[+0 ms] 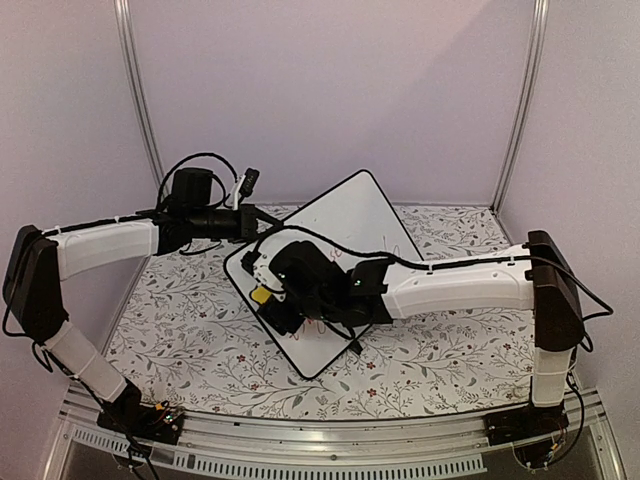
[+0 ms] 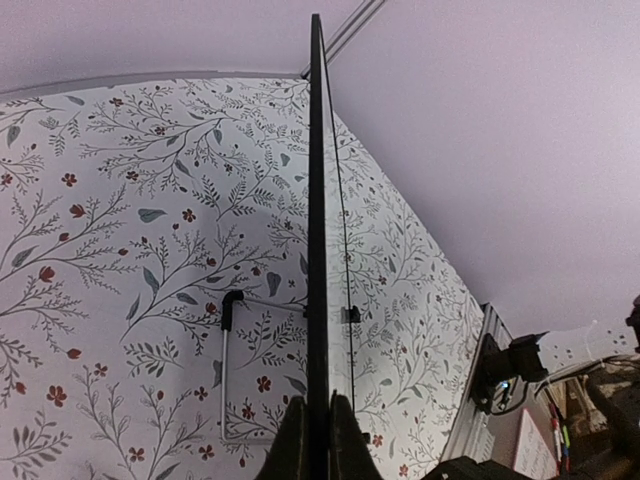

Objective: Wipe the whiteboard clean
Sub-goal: Erase the whiteboard at the center of the board.

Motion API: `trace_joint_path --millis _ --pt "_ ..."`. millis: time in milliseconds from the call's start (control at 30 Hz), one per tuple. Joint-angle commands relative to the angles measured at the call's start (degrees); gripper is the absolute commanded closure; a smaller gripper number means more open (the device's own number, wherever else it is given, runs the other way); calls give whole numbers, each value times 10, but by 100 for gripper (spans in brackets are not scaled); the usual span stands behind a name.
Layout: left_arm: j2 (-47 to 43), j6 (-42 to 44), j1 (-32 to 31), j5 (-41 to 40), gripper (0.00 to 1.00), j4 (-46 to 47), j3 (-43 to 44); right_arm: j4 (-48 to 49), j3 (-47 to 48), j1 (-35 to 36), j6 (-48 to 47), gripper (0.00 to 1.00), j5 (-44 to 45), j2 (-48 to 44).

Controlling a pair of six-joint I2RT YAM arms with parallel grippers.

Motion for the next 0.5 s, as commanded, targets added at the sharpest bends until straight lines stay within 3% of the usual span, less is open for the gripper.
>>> trace_joint_path --millis 0,200,367,467 --pt "-17 16 -10 15 100 29 -2 -4 17 -8 11 28 -7 10" --pt "-19 17 -10 14 100 29 -2 2 15 -11 13 43 -13 11" --pt "-19 16 -10 14 100 29 -3 8 12 -12 16 62 -26 6" --pt "-19 17 -10 14 100 29 -2 16 4 -12 20 66 -35 -3"
